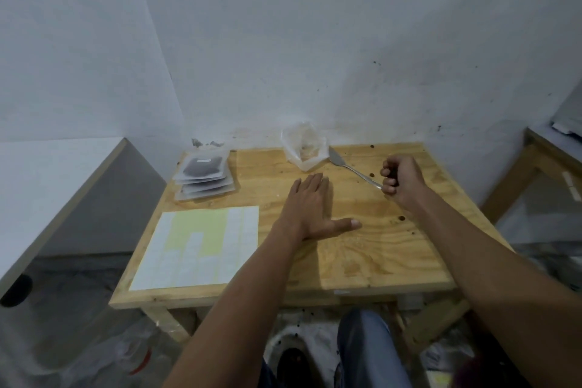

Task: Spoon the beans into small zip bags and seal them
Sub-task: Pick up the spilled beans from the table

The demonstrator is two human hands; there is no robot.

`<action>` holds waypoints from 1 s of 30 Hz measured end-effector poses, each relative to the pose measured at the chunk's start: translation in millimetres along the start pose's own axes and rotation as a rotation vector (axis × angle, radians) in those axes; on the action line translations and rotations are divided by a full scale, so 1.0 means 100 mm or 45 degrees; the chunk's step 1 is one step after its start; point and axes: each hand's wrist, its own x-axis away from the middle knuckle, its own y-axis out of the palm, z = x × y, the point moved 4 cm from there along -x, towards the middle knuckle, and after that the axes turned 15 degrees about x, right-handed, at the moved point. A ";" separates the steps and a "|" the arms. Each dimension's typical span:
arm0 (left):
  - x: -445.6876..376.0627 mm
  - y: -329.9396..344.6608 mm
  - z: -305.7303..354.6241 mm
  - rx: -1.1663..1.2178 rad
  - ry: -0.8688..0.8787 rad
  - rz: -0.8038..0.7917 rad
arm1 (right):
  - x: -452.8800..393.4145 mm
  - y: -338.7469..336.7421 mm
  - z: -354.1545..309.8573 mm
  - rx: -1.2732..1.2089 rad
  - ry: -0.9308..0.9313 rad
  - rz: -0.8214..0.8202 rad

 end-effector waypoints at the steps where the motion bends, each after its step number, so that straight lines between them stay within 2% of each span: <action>1: -0.04 0.03 0.04 0.010 -0.008 -0.035 | -0.03 -0.02 -0.02 0.206 -0.053 0.074; 4: -0.18 0.08 0.12 0.029 -0.006 -0.094 | -0.11 -0.03 -0.07 0.795 -0.311 0.256; 8: -0.36 0.17 0.10 0.025 -0.025 -0.145 | -0.15 0.00 -0.09 1.325 -0.632 0.371; 12: -0.40 0.26 0.03 0.019 -0.081 -0.164 | -0.21 0.02 -0.13 1.577 -0.755 0.424; 16: -0.41 0.29 0.00 0.040 -0.116 -0.144 | -0.33 0.00 -0.11 1.713 -0.716 0.392; 27: -0.42 0.31 -0.03 0.078 -0.099 -0.106 | -0.44 0.09 -0.06 1.693 -0.702 0.363; 28: -0.42 0.30 -0.03 0.075 -0.096 -0.102 | -0.45 0.07 -0.07 1.555 -0.635 0.376; 30: -0.42 0.30 -0.02 0.076 -0.092 -0.096 | -0.47 -0.02 -0.08 0.939 -0.347 0.390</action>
